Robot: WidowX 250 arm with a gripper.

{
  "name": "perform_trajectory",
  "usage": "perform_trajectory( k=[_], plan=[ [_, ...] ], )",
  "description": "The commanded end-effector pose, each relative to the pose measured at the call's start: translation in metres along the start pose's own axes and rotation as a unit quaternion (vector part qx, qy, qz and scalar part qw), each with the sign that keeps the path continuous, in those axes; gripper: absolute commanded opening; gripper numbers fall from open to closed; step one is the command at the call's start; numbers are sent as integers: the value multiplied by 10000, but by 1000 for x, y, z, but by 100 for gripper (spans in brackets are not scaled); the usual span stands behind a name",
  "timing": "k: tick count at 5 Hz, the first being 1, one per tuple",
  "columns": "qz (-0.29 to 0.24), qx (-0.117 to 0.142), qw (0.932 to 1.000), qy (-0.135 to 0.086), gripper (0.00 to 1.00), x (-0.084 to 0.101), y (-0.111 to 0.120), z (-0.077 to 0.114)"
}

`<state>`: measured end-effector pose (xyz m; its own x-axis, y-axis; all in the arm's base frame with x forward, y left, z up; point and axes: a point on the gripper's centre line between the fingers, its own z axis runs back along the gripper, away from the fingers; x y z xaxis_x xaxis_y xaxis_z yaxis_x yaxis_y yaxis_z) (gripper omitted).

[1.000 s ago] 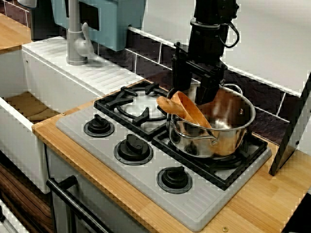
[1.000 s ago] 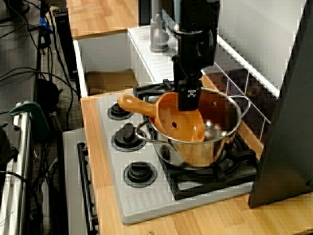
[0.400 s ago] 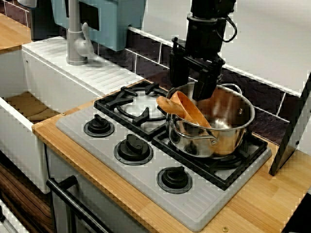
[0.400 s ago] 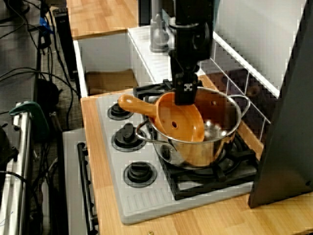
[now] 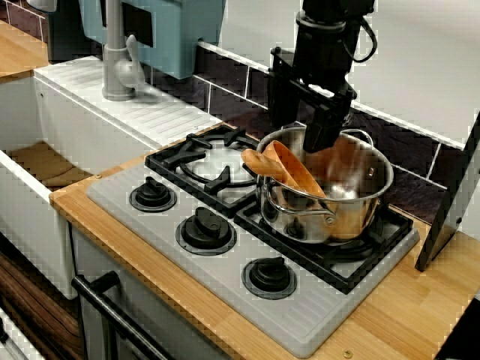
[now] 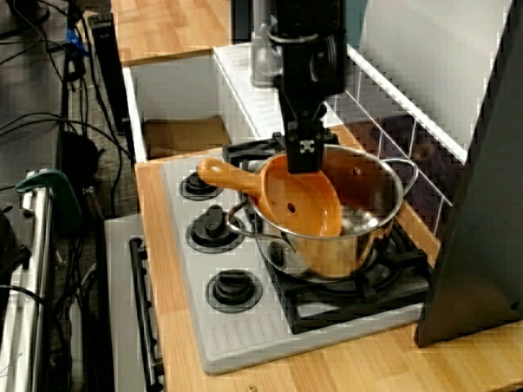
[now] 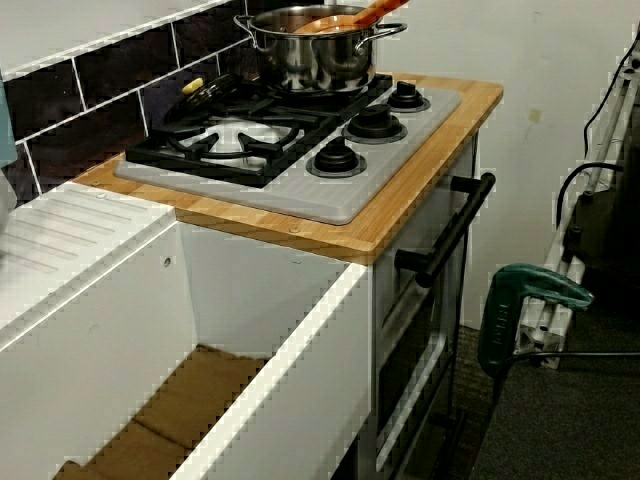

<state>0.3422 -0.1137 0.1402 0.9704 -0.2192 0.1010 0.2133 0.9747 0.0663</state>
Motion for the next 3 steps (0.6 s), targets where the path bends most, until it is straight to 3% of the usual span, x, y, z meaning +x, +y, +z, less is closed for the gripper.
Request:
perform_trajectory(
  k=[1, 3],
  plan=[
    [-10, 4, 9989, -468, 100, -16, -4, 46],
    [-19, 11, 9989, -467, 100, -31, -8, 53]
  ],
)
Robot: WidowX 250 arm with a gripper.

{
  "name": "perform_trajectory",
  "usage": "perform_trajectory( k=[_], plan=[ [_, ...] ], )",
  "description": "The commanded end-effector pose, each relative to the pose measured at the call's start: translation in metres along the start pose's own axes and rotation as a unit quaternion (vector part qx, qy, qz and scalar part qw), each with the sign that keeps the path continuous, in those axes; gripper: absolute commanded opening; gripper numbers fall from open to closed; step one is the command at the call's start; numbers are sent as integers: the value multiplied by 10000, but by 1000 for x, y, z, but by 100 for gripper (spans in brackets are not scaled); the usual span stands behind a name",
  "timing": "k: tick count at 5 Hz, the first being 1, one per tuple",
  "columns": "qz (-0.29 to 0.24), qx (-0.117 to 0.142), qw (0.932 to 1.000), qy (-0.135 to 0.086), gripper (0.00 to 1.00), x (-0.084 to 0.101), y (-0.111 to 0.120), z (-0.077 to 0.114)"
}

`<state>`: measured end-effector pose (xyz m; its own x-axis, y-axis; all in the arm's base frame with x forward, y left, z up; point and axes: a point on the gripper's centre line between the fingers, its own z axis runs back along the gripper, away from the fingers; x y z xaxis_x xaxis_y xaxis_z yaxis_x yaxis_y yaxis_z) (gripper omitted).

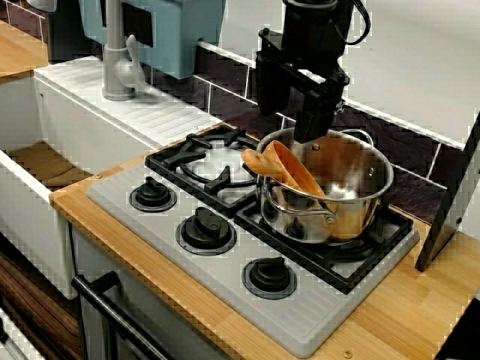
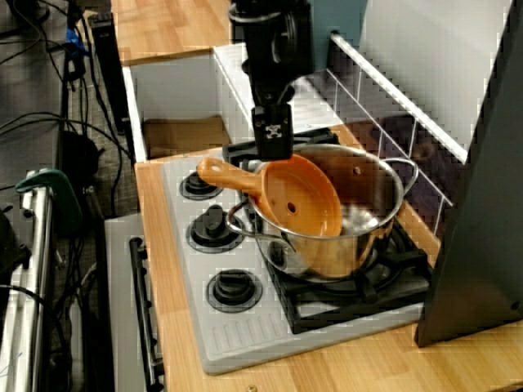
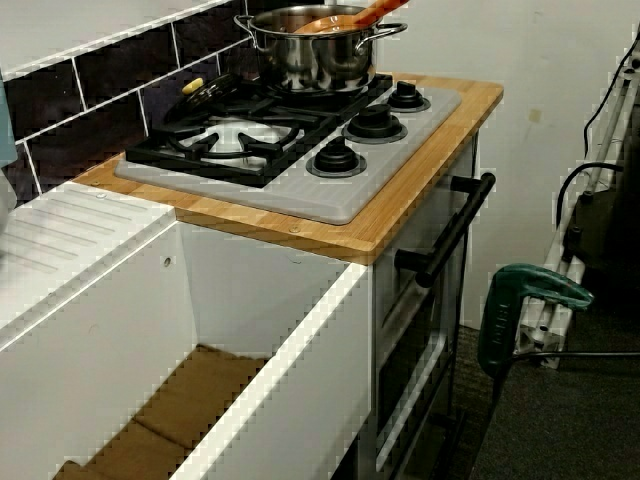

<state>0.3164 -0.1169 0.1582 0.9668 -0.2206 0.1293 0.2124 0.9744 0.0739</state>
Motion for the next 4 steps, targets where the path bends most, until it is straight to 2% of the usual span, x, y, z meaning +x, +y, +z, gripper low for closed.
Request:
perform_trajectory(
  k=[1, 3, 4],
  plan=[
    [-87, -68, 9995, -312, 100, -15, -3, 34],
    [-171, -64, 9991, -379, 100, -25, -1, 41],
    [-315, 54, 9986, -418, 100, -35, -7, 39]
  ],
)
